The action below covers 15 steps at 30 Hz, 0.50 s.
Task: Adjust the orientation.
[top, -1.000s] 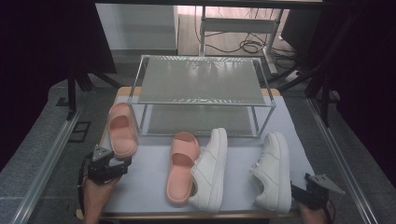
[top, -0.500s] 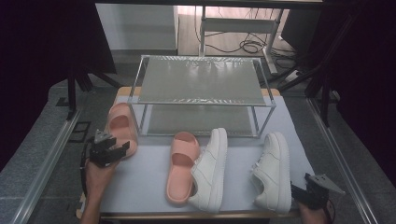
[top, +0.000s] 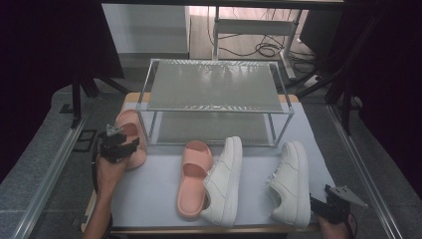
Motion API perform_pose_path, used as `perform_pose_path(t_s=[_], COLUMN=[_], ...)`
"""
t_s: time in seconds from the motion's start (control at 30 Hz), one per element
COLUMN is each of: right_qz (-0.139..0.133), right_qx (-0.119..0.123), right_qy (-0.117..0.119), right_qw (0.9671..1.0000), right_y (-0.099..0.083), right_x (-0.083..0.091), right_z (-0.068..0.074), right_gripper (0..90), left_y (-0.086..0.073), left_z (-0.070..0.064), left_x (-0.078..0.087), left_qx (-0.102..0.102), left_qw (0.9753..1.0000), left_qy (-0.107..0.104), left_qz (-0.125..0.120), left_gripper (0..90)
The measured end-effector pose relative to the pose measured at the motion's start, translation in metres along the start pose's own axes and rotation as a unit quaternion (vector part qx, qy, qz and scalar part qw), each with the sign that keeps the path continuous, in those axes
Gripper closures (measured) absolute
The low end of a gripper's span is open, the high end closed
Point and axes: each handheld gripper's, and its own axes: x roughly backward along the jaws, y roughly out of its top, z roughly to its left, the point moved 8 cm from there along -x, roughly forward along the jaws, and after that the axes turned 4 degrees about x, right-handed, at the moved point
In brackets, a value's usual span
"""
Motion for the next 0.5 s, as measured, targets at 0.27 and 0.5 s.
perform_pose_path(t_s=[0.27,0.5], right_qz=[0.000,0.000], right_qx=[0.000,0.000], right_qy=[0.000,0.000], right_qw=[1.0000,1.0000], right_y=[0.000,0.000], right_x=[0.000,0.000], right_z=[0.000,0.000], right_gripper=[13.0,13.1], left_y=[0.014,0.022], left_z=[0.001,0.005], left_x=[-0.017,-0.031], left_qx=[-0.003,0.004], left_qw=[0.9999,0.9998], left_qy=[0.007,0.018], left_qz=[0.008,0.011], left_gripper=[52.8,58.5])
